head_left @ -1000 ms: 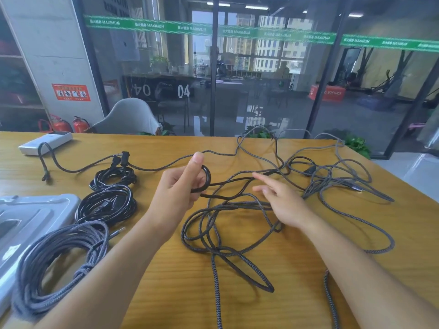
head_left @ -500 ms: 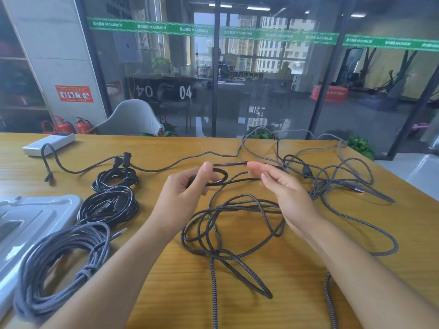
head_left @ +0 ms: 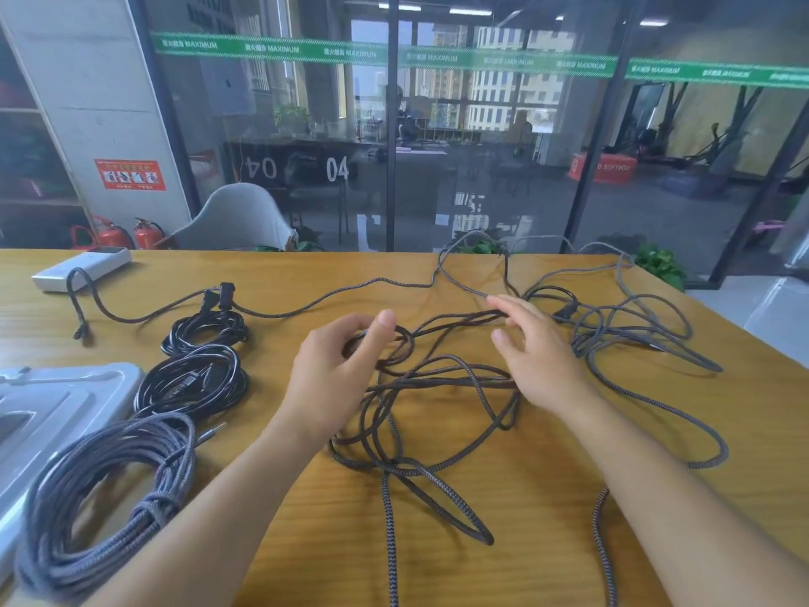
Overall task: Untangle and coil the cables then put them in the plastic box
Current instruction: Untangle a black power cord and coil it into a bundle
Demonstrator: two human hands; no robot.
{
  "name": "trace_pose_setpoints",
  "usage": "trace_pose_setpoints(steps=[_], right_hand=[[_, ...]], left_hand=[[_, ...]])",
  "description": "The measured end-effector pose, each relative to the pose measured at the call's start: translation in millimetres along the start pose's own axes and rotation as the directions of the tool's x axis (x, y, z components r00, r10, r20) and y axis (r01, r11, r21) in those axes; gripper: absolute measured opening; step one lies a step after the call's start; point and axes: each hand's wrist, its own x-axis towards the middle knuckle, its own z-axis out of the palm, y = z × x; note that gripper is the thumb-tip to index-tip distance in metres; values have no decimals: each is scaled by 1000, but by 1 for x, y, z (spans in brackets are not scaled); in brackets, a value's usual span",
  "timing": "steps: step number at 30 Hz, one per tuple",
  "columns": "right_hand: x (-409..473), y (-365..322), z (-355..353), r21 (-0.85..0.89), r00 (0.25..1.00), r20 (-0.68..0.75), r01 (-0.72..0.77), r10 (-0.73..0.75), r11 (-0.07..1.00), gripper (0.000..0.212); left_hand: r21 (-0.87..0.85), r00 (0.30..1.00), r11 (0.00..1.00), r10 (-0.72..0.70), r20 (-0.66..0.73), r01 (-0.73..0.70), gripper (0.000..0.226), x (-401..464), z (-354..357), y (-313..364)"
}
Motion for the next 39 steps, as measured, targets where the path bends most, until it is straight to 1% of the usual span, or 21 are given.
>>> trace_pose_setpoints(steps=[3, 6, 8, 9, 12, 15, 17, 19, 22, 25, 26, 29, 30, 32, 35, 39], right_hand=[[3, 10, 2, -41, 986, 127, -105, 110, 994, 58], [4, 7, 7, -15, 979, 168, -114, 115, 993, 63], [6, 7, 9, 9, 974, 182, -136, 132, 991, 64], [7, 6, 9, 23, 972, 190, -146, 139, 989, 65], [8, -1, 10, 54, 966, 236, -124, 108, 991, 64], [8, -3, 13, 40, 956, 283, -90, 75, 995, 58], [10, -1, 15, 97, 960, 272, -100, 70, 990, 54], [9, -2, 15, 215, 971, 232, -114, 62, 970, 50], [4, -12, 12, 362, 989, 149, -76, 23, 929, 45], [0, -27, 10, 439, 994, 104, -20, -28, 898, 42], [-2, -32, 10, 460, 993, 104, -5, -48, 888, 42], [-12, -48, 11, 527, 981, 159, 14, -114, 850, 41], [-16, -54, 11, 546, 972, 192, 10, -136, 838, 41], [-22, -61, 14, 569, 954, 246, -1, -170, 822, 41], [-23, -63, 18, 575, 950, 268, -24, -160, 818, 40], [-13, -49, 18, 500, 978, 209, -86, -24, 862, 39]], left_hand=[[-80, 991, 997, -30, -132, 20, 54, 2, -9, 5], [-124, 979, 991, -75, -188, 52, 65, 4, -19, 8], [-152, 981, 986, -88, -174, 61, 78, 4, -22, 10], [-173, 983, 983, -87, -160, 58, 81, 4, -22, 11], [-208, 989, 977, -72, -126, 44, 81, 4, -22, 14], [-218, 992, 975, -74, -103, 50, 81, 3, -21, 15], [-205, 992, 977, -76, -96, 55, 79, 3, -19, 14], [-166, 995, 985, -62, -76, 48, 70, 2, -17, 11], [-97, 999, 995, -36, -34, 33, 46, 2, -12, 7], [-73, 1000, 997, 2, -12, -2, 22, 2, -9, 3], [-42, 1000, 999, 8, -7, -8, 20, 3, -7, 1], [18, 997, 999, -35, 67, 33, 41, 2, -1, -4], [36, 994, 999, -44, 99, 41, 44, 1, 0, -5], [62, 990, 998, -24, 137, 16, 37, -2, 3, -6], [46, 997, 999, 7, 76, -11, 13, 0, 1, -6], [52, 1000, 999, -13, 9, 12, 18, 3, -4, -10]])
